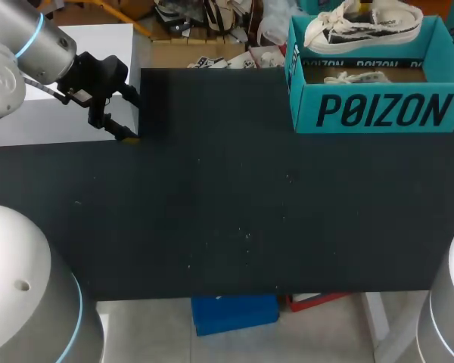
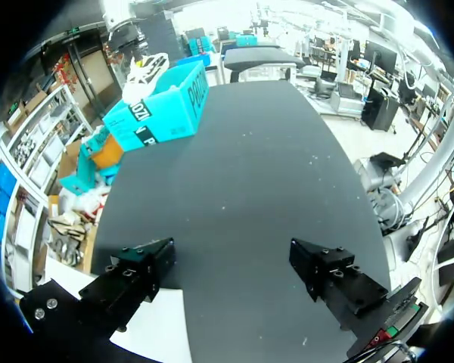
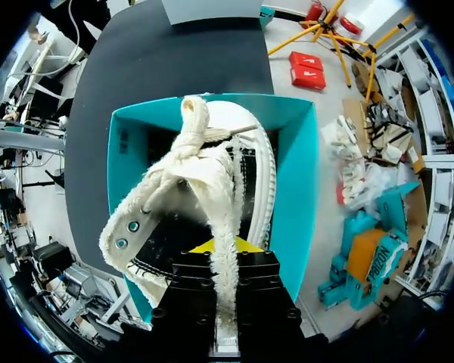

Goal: Take the shoe out of the shoebox, open the shoe tongue, remove and reinsert the insole, then place the shoe into the shoebox

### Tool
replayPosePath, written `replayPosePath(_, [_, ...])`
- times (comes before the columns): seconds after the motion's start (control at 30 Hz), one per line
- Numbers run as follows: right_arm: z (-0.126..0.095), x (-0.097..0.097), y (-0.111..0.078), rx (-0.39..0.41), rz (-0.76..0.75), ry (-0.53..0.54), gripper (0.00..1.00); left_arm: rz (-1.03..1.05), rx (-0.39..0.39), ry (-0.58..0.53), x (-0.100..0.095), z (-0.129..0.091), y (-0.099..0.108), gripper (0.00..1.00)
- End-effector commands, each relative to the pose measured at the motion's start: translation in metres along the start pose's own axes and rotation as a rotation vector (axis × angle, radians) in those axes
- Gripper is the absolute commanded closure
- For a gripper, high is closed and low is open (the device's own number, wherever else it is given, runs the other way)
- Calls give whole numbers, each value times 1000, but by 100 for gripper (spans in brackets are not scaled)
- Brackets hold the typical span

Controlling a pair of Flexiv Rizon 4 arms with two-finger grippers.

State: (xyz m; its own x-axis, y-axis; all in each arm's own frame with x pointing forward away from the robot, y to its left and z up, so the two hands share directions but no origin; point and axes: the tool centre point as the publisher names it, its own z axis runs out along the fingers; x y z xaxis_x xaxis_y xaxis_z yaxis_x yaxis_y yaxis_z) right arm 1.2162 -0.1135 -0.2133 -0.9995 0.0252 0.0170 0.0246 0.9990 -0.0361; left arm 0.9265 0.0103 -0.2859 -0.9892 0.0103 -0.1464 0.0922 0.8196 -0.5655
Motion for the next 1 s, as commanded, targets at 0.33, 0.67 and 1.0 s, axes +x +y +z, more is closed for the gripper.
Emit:
replayPosePath(0.33, [54,-22,-13,-7,1,79,100,1,-1,-5,1,1,0,0])
replayPosePath(0.67, [86,-44,-22,-44,-25,106,100,1,-1,-5,1,1,0,0])
replayPosePath(1.0, [109,-64,-24,-69,-48,138,100,1,-1,-5,1,1,0,0])
